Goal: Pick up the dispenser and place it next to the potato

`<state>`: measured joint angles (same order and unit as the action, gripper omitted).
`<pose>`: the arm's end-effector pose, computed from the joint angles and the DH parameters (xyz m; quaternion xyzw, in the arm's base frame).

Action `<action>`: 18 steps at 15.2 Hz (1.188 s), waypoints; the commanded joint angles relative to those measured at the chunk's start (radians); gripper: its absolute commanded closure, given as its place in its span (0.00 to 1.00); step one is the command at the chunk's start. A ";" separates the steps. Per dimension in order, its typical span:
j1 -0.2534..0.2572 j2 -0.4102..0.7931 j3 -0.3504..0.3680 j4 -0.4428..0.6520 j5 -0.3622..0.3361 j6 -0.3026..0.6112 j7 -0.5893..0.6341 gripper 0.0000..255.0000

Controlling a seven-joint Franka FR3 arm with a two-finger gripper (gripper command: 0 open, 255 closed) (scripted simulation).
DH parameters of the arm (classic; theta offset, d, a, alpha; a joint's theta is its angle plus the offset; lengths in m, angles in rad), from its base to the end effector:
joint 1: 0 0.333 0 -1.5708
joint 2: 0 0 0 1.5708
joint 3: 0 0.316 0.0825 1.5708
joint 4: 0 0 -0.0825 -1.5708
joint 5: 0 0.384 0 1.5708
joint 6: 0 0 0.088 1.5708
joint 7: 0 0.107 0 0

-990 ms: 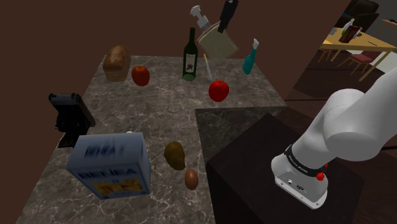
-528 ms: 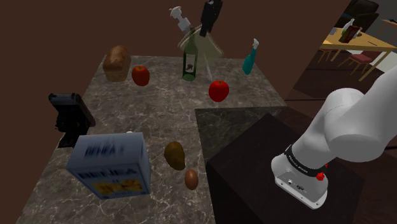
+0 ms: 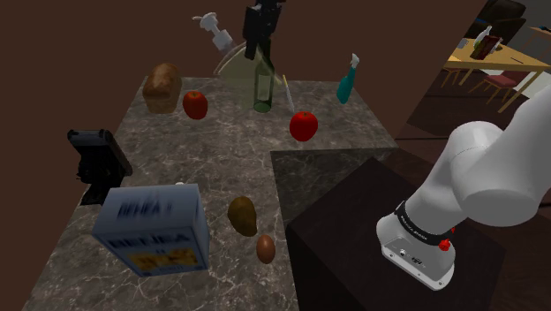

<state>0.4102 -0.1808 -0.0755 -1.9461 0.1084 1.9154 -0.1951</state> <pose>0.4897 0.1757 0.5730 -0.9644 -0.2468 -0.0702 0.0641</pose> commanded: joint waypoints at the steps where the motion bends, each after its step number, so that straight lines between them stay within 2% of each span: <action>1: 0.019 0.027 0.028 0.026 0.000 0.007 0.048 1.00; 10: 0.106 0.184 0.136 0.202 -0.027 0.007 0.251 1.00; 14: 0.149 0.278 0.174 0.317 -0.052 -0.010 0.338 1.00; 15: 0.169 0.326 0.190 0.379 -0.067 -0.022 0.377 1.00; 18: 0.170 0.323 0.189 0.335 -0.065 0.020 0.375 1.00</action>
<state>0.5785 0.1384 0.1121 -1.6022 0.0440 1.9209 0.1761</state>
